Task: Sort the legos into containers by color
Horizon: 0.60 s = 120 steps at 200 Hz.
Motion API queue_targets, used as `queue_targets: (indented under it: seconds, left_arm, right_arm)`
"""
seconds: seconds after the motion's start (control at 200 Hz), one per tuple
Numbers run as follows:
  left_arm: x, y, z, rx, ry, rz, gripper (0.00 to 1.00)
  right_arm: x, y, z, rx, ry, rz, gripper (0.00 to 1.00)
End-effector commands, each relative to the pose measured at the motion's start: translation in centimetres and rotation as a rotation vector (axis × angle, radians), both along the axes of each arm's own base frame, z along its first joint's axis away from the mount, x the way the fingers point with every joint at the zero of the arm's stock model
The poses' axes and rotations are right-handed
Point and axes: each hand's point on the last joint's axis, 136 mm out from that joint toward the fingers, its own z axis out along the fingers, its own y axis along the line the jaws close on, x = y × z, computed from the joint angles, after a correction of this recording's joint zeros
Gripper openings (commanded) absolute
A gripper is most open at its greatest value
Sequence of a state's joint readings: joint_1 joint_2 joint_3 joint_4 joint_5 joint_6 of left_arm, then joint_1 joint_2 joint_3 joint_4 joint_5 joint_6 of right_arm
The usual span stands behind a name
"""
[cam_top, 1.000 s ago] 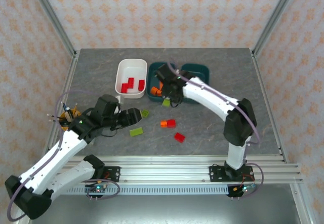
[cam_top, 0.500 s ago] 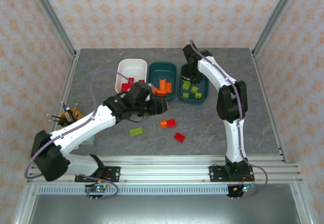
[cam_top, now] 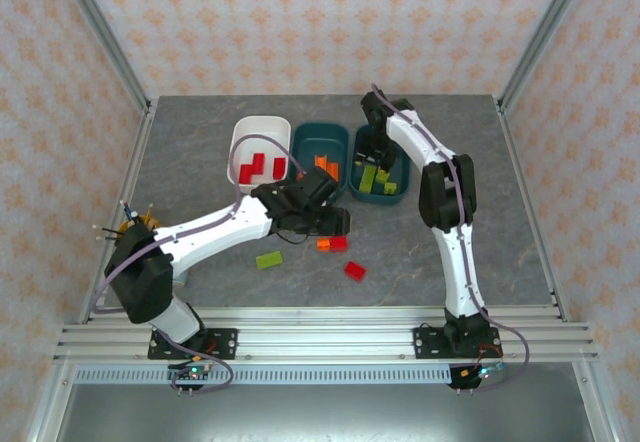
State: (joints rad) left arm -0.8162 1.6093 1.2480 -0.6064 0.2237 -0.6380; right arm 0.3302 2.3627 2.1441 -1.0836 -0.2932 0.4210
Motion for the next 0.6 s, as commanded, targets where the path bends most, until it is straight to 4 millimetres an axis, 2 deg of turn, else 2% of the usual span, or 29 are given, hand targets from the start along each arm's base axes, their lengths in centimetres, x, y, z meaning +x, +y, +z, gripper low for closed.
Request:
queue_targets:
  seconds: [0.0,0.115,0.165,0.235,0.425,0.575,0.595]
  left_arm:
    - [-0.4,0.0,0.0,0.108,-0.036,-0.192,0.69]
    - [-0.6,0.2,-1.3,0.212,-0.041,-0.361,0.69]
    - [-0.5,0.5,-1.8,0.259,-0.049,-0.428,0.69]
    - [-0.4,0.7,-2.6,0.320,-0.053,-0.519,0.70]
    - [0.4,0.3,-4.4,0.419,-0.081,-0.684,0.71]
    - [1.1,-0.4,-5.5,0.455,-0.106,-0.729,0.72]
    - [1.0,-0.5,-6.7,0.467,-0.084,-0.743,0.72]
  right_arm:
    - [-0.1,-0.2,7.7,0.046,-0.138,0.002,0.56]
    - [-1.9,-1.2,12.4,0.062,-0.239,-0.009,0.56]
    - [-3.3,-1.7,13.9,0.071,-0.272,-0.014,0.57]
    - [-6.0,-2.3,14.9,0.093,-0.297,-0.021,0.58]
    - [-14.2,-3.7,13.9,0.193,-0.291,-0.062,0.62]
    - [-19.4,-4.1,12.9,0.296,-0.304,-0.086,0.62]
    - [-20.1,-4.1,12.8,0.309,-0.305,-0.081,0.62]
